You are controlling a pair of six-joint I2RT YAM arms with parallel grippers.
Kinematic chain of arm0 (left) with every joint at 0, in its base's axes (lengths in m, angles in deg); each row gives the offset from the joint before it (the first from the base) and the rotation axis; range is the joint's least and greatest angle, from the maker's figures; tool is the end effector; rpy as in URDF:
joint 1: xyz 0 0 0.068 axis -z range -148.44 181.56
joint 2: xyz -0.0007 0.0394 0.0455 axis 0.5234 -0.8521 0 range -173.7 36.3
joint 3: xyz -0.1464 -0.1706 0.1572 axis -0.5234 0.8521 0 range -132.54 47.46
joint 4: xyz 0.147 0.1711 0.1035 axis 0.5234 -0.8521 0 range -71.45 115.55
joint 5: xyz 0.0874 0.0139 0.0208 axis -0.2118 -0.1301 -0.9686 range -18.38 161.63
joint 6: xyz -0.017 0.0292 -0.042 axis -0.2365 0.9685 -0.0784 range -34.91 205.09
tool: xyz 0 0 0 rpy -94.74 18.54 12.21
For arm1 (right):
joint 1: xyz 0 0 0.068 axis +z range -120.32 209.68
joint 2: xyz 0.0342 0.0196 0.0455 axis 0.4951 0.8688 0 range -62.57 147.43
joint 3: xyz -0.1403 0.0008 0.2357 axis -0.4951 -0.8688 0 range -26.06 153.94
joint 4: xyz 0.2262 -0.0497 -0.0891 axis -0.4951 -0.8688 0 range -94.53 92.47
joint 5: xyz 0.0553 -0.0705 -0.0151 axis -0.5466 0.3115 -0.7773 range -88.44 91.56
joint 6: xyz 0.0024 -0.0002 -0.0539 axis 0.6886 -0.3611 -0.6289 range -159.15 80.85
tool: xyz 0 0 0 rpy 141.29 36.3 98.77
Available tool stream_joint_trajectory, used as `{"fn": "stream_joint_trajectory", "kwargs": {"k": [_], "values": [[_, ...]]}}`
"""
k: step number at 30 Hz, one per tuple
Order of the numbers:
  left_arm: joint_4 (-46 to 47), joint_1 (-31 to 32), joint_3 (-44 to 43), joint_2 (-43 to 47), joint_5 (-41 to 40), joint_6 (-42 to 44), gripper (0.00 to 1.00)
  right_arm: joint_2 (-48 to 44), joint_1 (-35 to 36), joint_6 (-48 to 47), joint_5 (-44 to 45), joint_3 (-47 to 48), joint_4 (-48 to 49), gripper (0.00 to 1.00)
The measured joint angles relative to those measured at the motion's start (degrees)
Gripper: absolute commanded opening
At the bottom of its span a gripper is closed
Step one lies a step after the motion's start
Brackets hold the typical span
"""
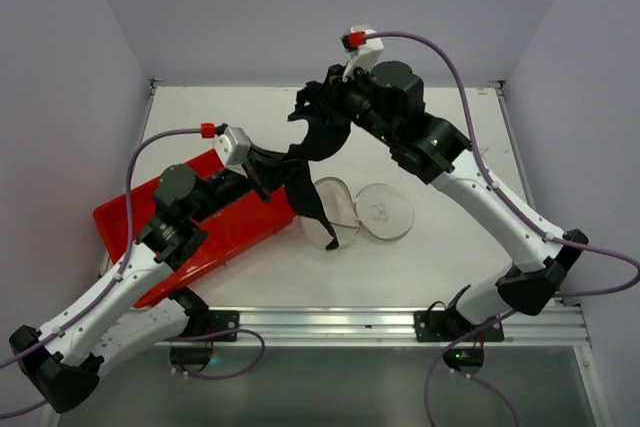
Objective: Unzip the laundry bag and remove the bra
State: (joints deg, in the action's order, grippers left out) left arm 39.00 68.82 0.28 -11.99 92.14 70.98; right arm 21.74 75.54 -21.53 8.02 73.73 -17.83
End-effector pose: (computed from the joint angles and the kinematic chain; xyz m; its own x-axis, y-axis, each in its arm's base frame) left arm 0.1359 -0.1188 0.3901 -0.0397 -0.2566 -0.9657 0.8557 0.4903 -0.1655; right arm 0.2180 0.2192 0.4878 -0.2480 0.1764 -0.9526 -0.5874 0.7545 0.2927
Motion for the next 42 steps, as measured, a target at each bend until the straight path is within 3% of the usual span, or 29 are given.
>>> {"fn": "stream_joint_trajectory", "kwargs": {"k": [4, 5, 9, 12, 20, 25, 32, 36, 42], "values": [[-2.49, 0.02, -1.64, 1.51, 1.11, -0.04, 0.0, 3.82, -0.96, -0.66, -2.32, 1.03, -3.85, 0.27], [-3.91, 0.0, -2.21, 1.68, 0.0, -0.02, 0.0, 4.37, -1.14, -0.74, -2.99, 1.03, -4.68, 0.35], [-12.31, 0.02, -5.79, 1.4, -10.51, 0.26, 0.0, 5.01, -1.66, -1.16, -3.72, 1.03, -6.64, 0.54], [-18.78, 0.0, -8.04, 0.61, -21.92, 0.31, 0.0, 4.35, -1.88, -1.18, -4.44, 1.03, -6.93, 0.6], [-32.3, 0.0, -12.57, -1.42, -49.27, 1.73, 0.0, -3.89, -1.9, -1.18, -4.46, -3.76, -7.63, 0.67], [-33.27, 0.0, -11.63, 0.15, -61.31, 4.98, 0.0, -11.54, -1.9, -1.18, -4.26, -7.96, -7.65, 0.68], [-33.09, -1.7, -1.49, 2.45, -72.32, 4.42, 0.0, -18.6, -1.9, -1.22, -4.61, -14.08, -7.54, 0.68], [-33.51, -6.08, 1.31, -0.92, -76.43, 3.19, 0.0, -21.38, -1.9, -1.22, -5.46, -18.16, -7.61, 0.69], [-30.97, -13.27, 6.93, 1.55, -80.91, 3.3, 0.0, -26.1, -1.9, -1.88, -7.54, -23.98, -7.82, 0.69]]}}
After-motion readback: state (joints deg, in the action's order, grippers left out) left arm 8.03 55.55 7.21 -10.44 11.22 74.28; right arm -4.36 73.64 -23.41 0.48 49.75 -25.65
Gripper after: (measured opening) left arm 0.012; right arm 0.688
